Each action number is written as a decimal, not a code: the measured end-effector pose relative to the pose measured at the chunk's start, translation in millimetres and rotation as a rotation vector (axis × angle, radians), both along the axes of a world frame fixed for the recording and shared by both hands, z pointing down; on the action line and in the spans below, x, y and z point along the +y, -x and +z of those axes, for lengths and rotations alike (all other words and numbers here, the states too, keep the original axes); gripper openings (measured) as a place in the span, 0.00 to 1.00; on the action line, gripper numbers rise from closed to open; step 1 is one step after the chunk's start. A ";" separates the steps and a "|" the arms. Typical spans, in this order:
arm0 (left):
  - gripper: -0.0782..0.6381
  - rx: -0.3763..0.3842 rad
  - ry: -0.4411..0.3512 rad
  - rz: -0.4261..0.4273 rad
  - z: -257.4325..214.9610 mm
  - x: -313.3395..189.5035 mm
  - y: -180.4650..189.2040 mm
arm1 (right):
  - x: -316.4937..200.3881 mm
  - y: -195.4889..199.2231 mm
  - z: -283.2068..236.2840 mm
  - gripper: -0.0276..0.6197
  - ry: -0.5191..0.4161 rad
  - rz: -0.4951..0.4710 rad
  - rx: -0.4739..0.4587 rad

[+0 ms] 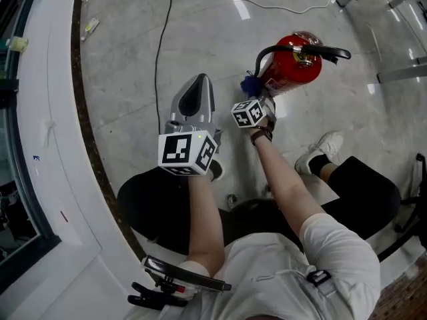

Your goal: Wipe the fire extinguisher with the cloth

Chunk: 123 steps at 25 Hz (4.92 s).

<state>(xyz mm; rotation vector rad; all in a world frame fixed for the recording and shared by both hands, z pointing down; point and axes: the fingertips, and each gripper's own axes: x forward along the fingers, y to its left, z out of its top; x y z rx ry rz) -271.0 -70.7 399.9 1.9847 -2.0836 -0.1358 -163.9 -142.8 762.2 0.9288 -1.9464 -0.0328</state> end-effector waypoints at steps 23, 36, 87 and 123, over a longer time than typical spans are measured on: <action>0.11 -0.050 -0.083 0.121 -47.6 -42.3 -36.8 | -14.2 -68.1 -360.7 0.21 -0.363 0.032 -0.687; 0.11 -0.074 -0.066 0.129 -46.5 -19.0 -47.8 | 14.1 -14.0 -97.0 0.20 -0.107 -0.184 -0.211; 0.11 -0.117 -0.057 0.122 -58.9 -56.9 -36.0 | 29.9 -74.5 50.7 0.19 0.119 -0.403 0.040; 0.11 -0.064 -0.080 0.234 -60.7 -76.6 -104.2 | 10.6 -90.5 -4.5 0.20 0.375 0.001 -0.504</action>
